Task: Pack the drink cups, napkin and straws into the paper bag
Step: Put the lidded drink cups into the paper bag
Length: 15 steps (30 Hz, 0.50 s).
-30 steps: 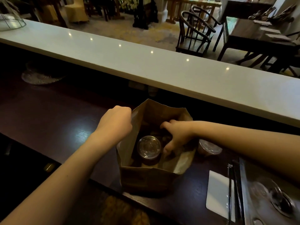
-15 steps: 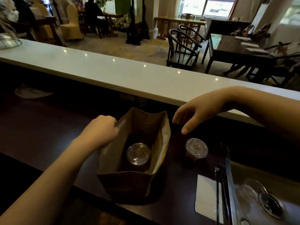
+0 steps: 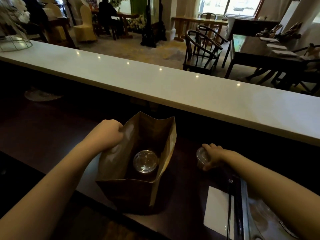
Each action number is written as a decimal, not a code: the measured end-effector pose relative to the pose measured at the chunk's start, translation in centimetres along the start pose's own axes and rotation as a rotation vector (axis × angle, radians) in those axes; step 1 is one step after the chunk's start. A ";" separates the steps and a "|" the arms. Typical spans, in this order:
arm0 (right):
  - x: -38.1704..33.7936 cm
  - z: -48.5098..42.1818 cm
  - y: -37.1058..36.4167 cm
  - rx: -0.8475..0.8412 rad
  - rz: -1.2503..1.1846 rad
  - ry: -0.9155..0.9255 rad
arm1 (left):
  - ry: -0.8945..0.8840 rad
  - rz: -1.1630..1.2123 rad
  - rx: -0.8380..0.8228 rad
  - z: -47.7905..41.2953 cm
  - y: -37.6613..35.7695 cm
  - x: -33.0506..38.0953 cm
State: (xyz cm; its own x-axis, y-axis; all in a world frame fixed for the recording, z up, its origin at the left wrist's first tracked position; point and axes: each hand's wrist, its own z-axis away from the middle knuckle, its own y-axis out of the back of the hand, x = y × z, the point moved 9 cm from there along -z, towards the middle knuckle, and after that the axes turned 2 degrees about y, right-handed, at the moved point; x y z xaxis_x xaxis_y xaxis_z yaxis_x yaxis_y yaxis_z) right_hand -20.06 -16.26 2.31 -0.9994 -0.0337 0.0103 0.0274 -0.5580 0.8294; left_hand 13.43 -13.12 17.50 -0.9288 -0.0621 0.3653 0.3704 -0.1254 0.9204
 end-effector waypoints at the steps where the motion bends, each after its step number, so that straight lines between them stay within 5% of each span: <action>1: 0.0 -0.2 -0.2 0.020 -0.019 0.000 | 0.002 0.015 -0.009 0.0 0.0 0.0; 15: -4.7 4.1 4.3 0.102 -0.076 0.212 | 0.042 0.315 -0.185 1.7 -0.3 -1.1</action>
State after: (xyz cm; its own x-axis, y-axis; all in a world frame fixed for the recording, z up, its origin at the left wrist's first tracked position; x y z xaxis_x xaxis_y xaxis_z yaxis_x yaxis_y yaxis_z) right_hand -15.34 -15.10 8.07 -0.9711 -0.1744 -0.1632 -0.0612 -0.4790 0.8757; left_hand 14.35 -11.35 17.06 -0.7688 -0.1660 0.6175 0.6377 -0.2701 0.7214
